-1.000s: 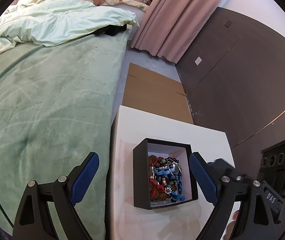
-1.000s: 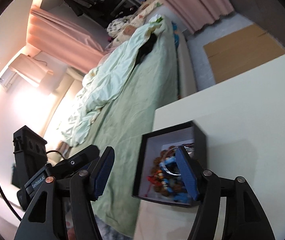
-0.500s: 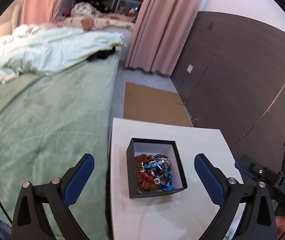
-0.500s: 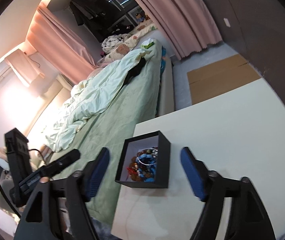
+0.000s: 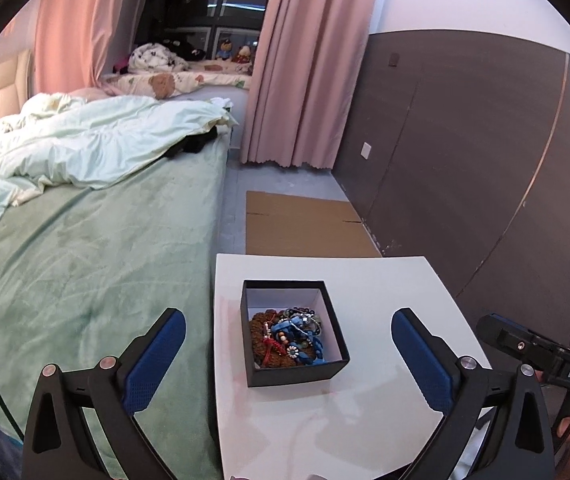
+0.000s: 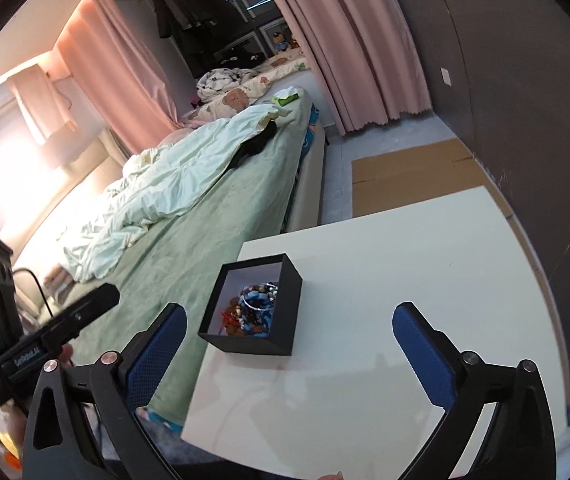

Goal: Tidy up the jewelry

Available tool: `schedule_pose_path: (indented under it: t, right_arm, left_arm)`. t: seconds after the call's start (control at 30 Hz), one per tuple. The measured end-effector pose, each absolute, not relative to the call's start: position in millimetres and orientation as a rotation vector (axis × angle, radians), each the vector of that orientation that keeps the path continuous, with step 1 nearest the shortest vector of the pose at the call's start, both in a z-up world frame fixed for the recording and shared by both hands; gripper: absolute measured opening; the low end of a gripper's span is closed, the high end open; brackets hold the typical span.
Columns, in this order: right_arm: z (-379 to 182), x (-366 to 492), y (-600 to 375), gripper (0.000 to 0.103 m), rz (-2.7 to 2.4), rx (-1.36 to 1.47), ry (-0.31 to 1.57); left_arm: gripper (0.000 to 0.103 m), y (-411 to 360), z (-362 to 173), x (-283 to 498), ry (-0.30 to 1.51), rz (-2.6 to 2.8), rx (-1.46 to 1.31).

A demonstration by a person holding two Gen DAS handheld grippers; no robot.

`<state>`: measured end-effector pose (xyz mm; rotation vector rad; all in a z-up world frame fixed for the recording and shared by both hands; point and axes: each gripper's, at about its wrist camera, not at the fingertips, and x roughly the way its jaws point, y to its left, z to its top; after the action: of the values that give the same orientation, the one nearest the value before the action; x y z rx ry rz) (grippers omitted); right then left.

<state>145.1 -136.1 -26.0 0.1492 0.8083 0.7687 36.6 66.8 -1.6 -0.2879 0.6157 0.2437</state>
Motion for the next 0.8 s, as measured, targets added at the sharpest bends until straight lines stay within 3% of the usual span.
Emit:
schedule_pose_path:
  t: [0.8]
  right_arm:
    - [-1.6, 114.3, -175.0, 0.103, 0.772, 0.053, 0.711]
  left_arm:
    - [0.103, 49.0, 17.1, 0.1, 0.518, 0.246, -0.226]
